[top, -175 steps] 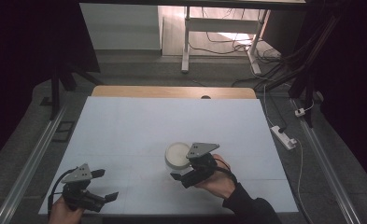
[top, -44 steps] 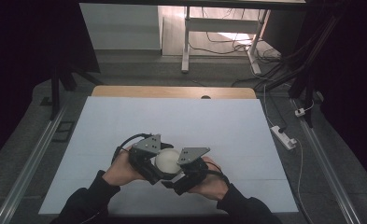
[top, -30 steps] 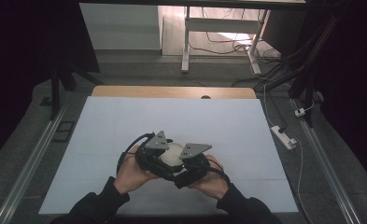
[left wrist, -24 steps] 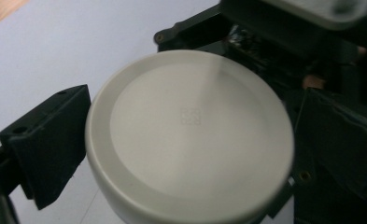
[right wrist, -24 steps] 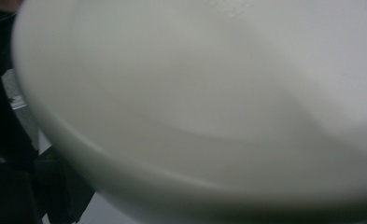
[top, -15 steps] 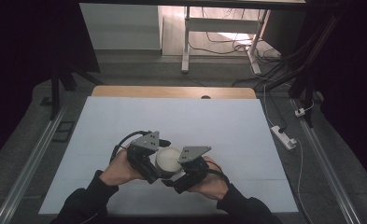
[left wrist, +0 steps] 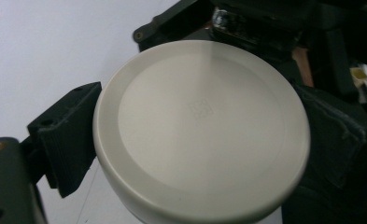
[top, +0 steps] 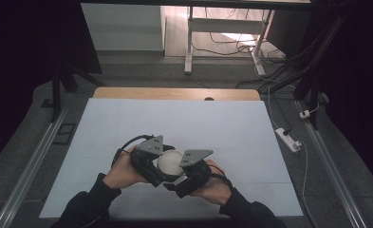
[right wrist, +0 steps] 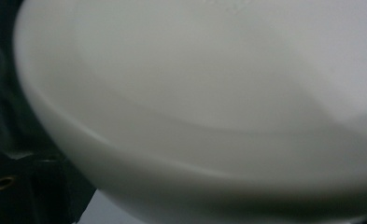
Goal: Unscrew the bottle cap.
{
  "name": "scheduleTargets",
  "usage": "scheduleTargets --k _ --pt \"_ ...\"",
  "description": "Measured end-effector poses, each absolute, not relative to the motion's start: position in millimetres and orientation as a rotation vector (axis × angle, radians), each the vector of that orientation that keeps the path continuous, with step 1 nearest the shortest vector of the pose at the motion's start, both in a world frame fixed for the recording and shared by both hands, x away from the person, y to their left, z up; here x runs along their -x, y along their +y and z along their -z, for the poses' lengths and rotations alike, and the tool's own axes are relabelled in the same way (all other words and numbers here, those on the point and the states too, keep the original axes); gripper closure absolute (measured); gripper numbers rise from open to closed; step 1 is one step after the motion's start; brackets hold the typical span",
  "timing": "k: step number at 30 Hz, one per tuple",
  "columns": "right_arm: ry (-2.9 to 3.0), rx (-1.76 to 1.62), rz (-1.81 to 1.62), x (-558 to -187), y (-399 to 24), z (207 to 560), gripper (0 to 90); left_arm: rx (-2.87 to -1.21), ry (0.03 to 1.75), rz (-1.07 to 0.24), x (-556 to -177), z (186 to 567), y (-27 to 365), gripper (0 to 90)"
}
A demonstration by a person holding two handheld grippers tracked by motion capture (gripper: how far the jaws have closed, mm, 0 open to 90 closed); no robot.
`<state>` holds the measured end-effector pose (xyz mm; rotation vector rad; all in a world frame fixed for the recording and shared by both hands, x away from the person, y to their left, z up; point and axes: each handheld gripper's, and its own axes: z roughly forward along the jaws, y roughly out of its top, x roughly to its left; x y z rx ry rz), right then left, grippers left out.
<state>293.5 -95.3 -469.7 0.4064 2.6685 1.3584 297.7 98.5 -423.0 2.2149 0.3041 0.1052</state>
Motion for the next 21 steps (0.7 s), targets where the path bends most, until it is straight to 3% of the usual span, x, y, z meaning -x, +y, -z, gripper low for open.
scheduleTargets --k 7,13,21 --pt "2.637 -0.467 -1.343 -297.7 -98.1 469.6 6.8 -2.191 0.407 -0.14 -296.9 422.0 92.6 8.2" --pt "2.635 -0.457 -1.33 -297.9 -98.0 470.7 6.8 -2.139 0.419 -0.102 -298.0 417.7 97.5 8.3" --pt "2.635 -0.466 -1.325 -298.4 -98.1 471.9 6.8 -2.156 0.417 -0.169 -294.9 413.7 99.4 8.3"
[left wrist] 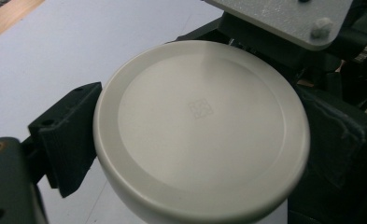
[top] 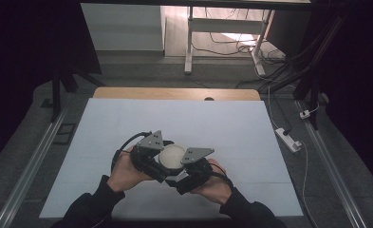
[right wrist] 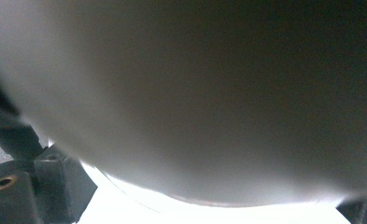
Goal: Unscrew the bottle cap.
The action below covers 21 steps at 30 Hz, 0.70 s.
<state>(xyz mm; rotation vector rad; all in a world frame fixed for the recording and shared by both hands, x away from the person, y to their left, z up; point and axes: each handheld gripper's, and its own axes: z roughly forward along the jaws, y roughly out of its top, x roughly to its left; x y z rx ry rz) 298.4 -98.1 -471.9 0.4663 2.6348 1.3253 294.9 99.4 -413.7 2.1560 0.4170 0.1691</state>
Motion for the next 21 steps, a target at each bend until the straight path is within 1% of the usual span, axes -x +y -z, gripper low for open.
scheduleTargets --k 4,9,21 --pt "2.633 -0.467 -1.322 -299.5 -98.9 472.3 6.8 -2.152 0.429 -0.183 -295.0 413.4 101.5 8.3" --pt "2.622 -0.495 -1.32 -302.8 -102.8 472.7 6.8 -2.162 0.442 -0.231 -295.0 412.5 106.8 8.3" --pt "2.583 -0.556 -1.312 -312.8 -114.4 471.9 6.8 -2.138 0.464 -0.243 -292.8 412.5 117.0 8.3"
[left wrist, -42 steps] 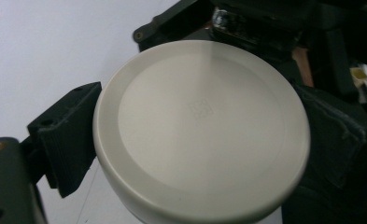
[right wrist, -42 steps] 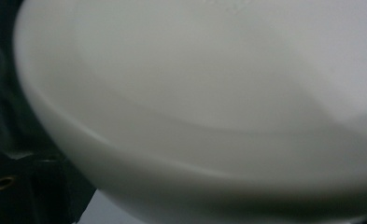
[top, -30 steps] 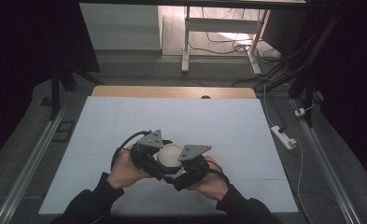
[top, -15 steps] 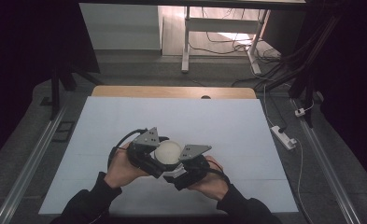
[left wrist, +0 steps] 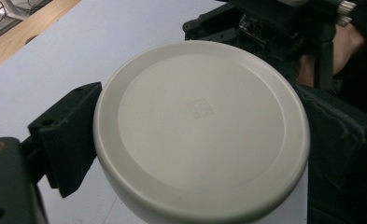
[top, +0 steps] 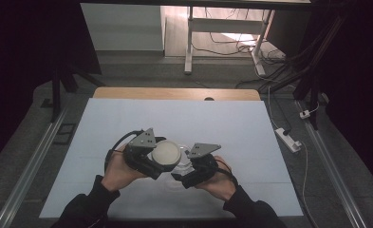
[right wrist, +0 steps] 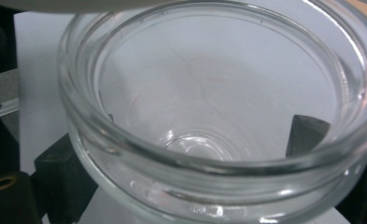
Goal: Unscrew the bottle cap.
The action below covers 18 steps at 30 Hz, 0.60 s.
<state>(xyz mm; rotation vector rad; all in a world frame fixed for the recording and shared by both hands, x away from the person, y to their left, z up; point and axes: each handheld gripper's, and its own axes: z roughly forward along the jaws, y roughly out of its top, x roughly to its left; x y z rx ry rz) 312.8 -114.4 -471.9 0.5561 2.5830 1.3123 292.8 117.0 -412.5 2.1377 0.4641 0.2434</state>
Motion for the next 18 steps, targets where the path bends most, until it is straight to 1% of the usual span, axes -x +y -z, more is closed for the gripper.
scheduleTargets --k 18 --pt "2.522 -0.613 -1.303 -327.7 -124.8 466.5 6.8 -2.106 0.425 -0.216 -279.5 420.1 123.0 8.3"
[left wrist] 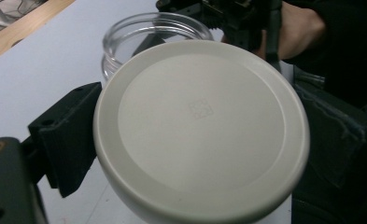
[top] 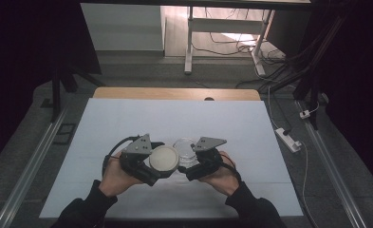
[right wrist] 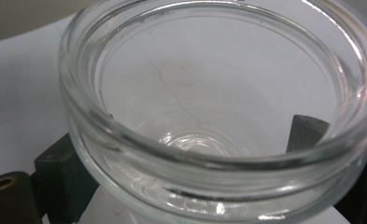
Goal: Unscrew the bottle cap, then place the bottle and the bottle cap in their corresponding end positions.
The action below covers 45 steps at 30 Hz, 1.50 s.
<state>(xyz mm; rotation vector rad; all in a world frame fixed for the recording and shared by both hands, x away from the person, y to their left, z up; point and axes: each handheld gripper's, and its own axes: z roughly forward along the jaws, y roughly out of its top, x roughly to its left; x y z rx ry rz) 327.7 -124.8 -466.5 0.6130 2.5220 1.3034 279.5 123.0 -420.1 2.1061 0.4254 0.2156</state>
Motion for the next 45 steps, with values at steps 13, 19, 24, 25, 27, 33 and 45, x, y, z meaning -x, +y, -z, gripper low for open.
scheduleTargets --k 13,19,24,25,27,33,45 --pt "2.483 -0.654 -1.307 -338.9 -130.9 462.8 6.8 -2.096 0.406 -0.177 -273.8 428.1 121.1 8.6" --pt "2.478 -0.667 -1.299 -344.3 -129.2 464.2 6.8 -2.087 0.389 -0.164 -271.4 433.1 119.6 8.6" --pt "2.472 -0.67 -1.299 -347.0 -127.9 463.6 6.8 -2.085 0.375 -0.16 -270.2 435.7 118.6 8.6" --pt "2.469 -0.675 -1.301 -348.6 -127.4 463.5 6.8 -2.088 0.373 -0.161 -270.0 436.3 118.2 8.6" --pt "2.467 -0.678 -1.301 -350.6 -127.0 463.8 6.8 -2.085 0.362 -0.156 -269.6 437.8 117.6 8.6" --pt "2.459 -0.687 -1.301 -356.7 -125.4 463.2 6.8 -2.097 0.343 -0.152 -269.5 444.8 112.7 8.6" --pt "2.444 -0.711 -1.291 -371.7 -121.5 462.6 6.8 -2.117 0.309 -0.135 -270.4 459.4 103.8 8.6"
